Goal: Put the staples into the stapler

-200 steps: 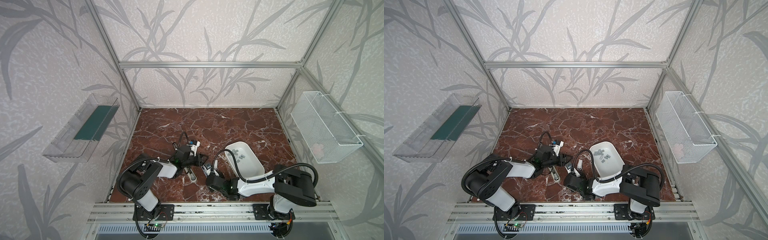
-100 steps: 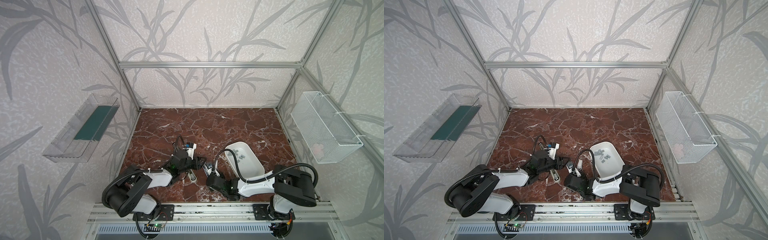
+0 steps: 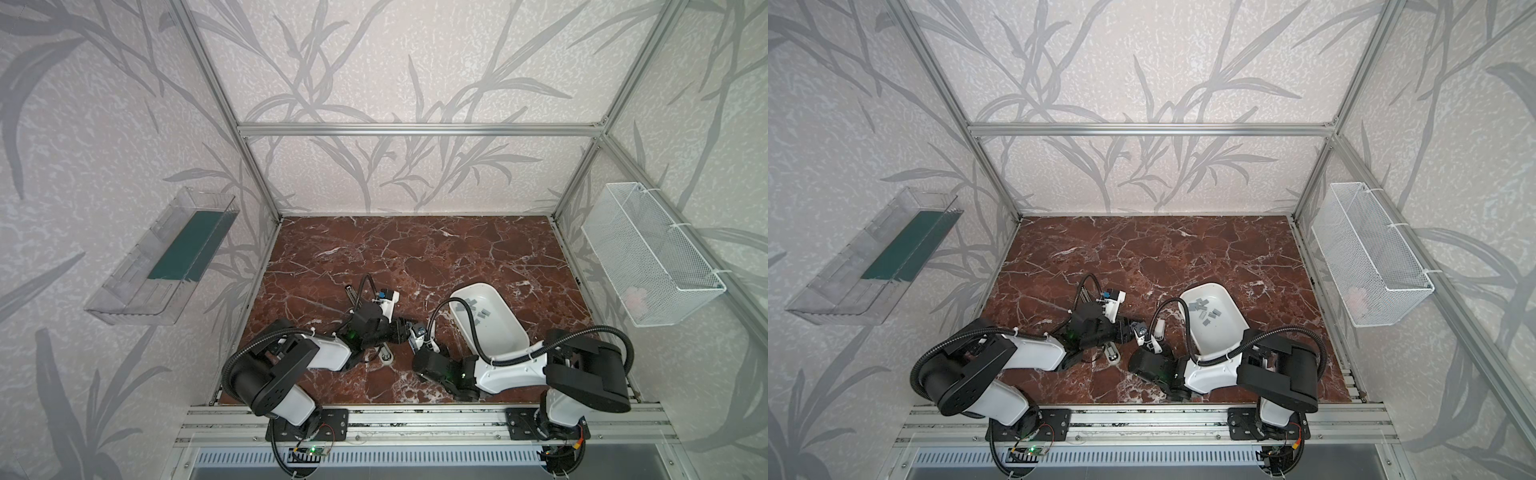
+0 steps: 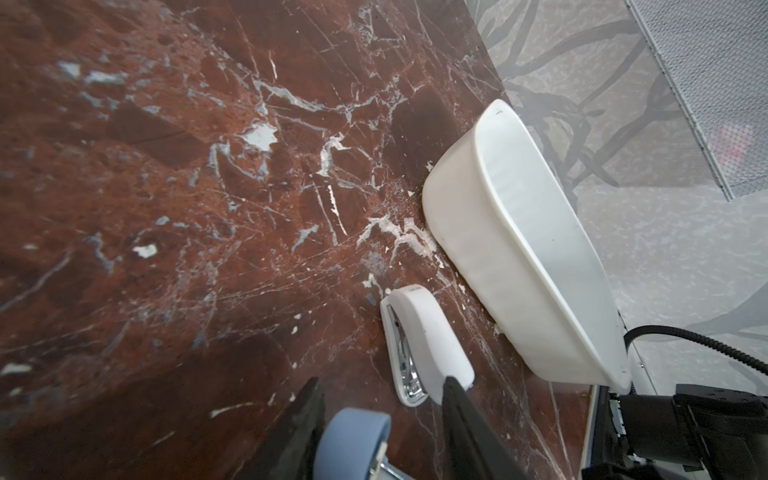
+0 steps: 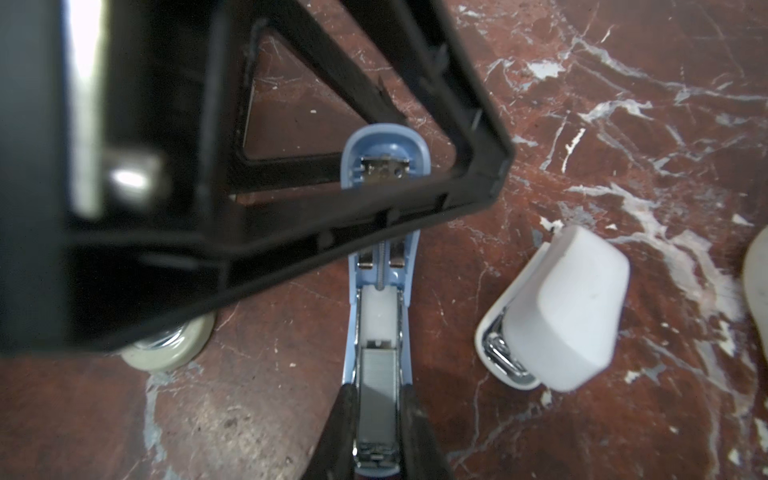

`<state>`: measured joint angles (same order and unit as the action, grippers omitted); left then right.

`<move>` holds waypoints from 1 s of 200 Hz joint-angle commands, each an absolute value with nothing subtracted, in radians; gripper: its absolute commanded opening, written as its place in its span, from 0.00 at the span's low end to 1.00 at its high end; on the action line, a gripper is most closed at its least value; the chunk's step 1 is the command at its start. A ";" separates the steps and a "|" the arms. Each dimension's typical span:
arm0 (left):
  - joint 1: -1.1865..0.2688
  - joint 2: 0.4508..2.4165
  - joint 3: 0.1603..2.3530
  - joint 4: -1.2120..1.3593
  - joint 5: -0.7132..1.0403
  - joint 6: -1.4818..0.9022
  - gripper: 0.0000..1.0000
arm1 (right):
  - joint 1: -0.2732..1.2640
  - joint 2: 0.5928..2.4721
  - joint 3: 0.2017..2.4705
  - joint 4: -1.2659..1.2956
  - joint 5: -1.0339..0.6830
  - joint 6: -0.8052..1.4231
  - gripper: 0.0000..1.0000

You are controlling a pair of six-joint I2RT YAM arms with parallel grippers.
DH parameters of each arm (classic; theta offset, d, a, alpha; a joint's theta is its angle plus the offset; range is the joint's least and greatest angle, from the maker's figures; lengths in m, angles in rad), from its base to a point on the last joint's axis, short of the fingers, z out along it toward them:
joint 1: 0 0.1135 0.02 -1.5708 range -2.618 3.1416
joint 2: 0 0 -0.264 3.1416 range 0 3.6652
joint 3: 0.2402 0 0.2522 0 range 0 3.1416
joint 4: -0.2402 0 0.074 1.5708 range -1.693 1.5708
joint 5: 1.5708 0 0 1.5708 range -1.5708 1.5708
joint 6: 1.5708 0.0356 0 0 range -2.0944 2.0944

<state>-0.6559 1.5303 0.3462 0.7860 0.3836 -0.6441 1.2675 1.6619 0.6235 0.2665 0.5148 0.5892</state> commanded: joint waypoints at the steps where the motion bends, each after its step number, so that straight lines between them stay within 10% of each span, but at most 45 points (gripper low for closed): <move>1: -0.674 1.481 0.351 0.823 0.404 -0.617 0.41 | 1.250 1.673 0.611 0.295 0.527 0.618 0.06; 145: -0.730 1.796 0.270 1.333 0.588 -0.564 0.33 | 1.225 1.656 0.573 0.342 0.553 0.644 0.07; 200: -0.730 1.729 0.296 1.173 0.545 -0.517 0.33 | 1.224 1.541 0.540 0.292 0.547 0.610 0.37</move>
<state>-0.7223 1.7538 0.2817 1.2446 0.5278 -0.5503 1.2316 1.6276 0.5690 0.3191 0.5247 0.6331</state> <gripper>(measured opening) 0.328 0.316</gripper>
